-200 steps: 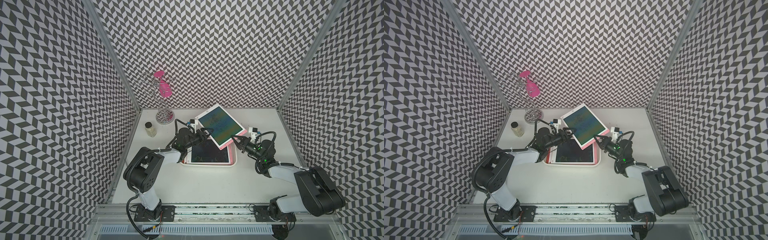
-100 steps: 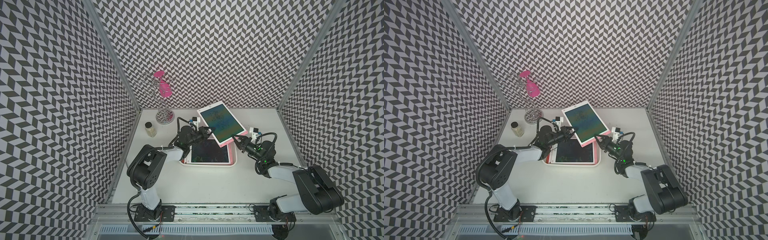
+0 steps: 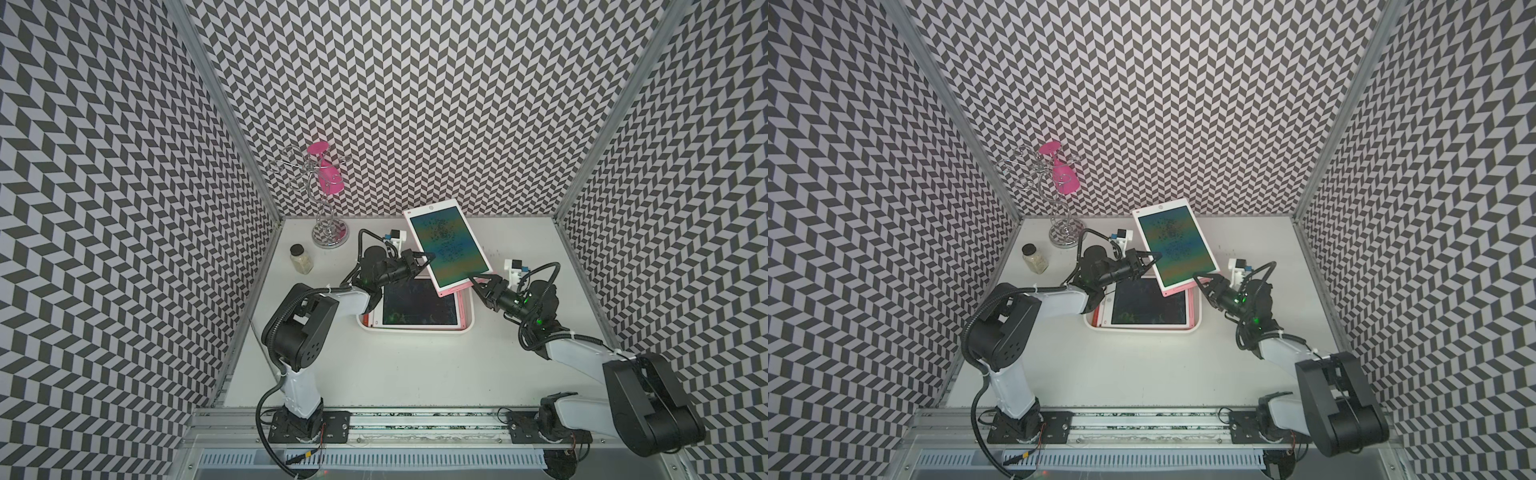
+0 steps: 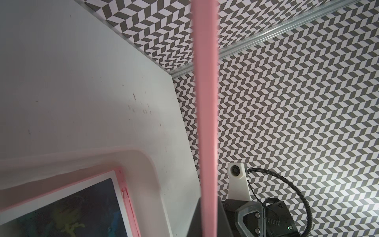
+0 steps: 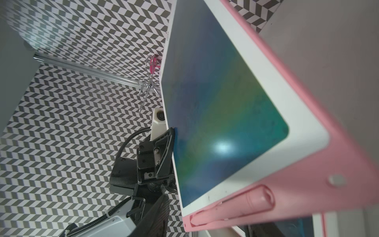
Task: Take out the writing tablet from the storage box
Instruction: Place the writing tablet at the center of the board.
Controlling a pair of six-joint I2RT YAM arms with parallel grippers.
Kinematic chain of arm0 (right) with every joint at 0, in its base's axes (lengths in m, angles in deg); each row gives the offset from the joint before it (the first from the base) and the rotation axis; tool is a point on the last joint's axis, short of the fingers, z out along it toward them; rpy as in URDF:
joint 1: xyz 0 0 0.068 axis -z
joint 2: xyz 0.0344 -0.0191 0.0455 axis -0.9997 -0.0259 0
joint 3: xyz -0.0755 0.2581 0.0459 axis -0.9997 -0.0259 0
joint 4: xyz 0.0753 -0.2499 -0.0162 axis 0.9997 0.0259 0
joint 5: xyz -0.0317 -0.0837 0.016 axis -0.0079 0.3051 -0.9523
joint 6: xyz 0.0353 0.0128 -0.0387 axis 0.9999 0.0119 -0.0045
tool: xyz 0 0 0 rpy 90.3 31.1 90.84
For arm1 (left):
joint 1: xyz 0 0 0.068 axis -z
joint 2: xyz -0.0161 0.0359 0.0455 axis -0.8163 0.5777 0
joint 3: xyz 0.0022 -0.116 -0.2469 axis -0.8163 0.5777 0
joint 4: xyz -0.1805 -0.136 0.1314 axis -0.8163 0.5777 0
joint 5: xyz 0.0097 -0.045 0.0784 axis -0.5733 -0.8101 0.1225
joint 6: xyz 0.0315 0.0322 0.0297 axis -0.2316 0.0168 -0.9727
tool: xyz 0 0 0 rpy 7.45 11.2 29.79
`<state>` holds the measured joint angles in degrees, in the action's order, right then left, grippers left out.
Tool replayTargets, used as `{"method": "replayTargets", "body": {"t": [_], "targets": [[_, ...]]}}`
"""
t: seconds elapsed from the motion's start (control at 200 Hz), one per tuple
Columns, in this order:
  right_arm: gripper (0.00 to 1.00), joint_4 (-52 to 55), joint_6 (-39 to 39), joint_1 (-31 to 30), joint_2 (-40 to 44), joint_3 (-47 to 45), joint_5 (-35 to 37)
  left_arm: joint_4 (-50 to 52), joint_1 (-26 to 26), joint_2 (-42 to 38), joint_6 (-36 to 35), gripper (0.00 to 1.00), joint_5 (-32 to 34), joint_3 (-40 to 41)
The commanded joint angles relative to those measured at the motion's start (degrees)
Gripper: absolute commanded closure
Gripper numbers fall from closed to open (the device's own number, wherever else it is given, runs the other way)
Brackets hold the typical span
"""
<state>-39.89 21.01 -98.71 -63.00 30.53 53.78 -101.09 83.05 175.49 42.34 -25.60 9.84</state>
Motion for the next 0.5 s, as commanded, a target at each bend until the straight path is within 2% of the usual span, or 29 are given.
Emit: {"method": "replayTargets", "body": {"t": [0.0,0.2,0.345,0.496], "targets": [[0.4,11.38,-10.58,2.77,3.26,3.12,0.76,2.07,-1.08,0.75,-2.93,1.0,-3.28,-3.12],[0.37,23.79,-22.34,11.23,6.37,3.65,-3.73,5.09,-1.44,1.4,-4.54,1.0,-5.01,-6.17],[0.34,31.56,-30.49,16.18,8.15,5.38,-2.27,5.0,-1.11,1.98,-4.23,1.0,-5.63,-6.9],[0.3,44.17,-40.11,19.32,5.35,13.93,-0.03,4.44,-0.74,2.99,-3.61,1.0,-6.23,-7.67]]}}
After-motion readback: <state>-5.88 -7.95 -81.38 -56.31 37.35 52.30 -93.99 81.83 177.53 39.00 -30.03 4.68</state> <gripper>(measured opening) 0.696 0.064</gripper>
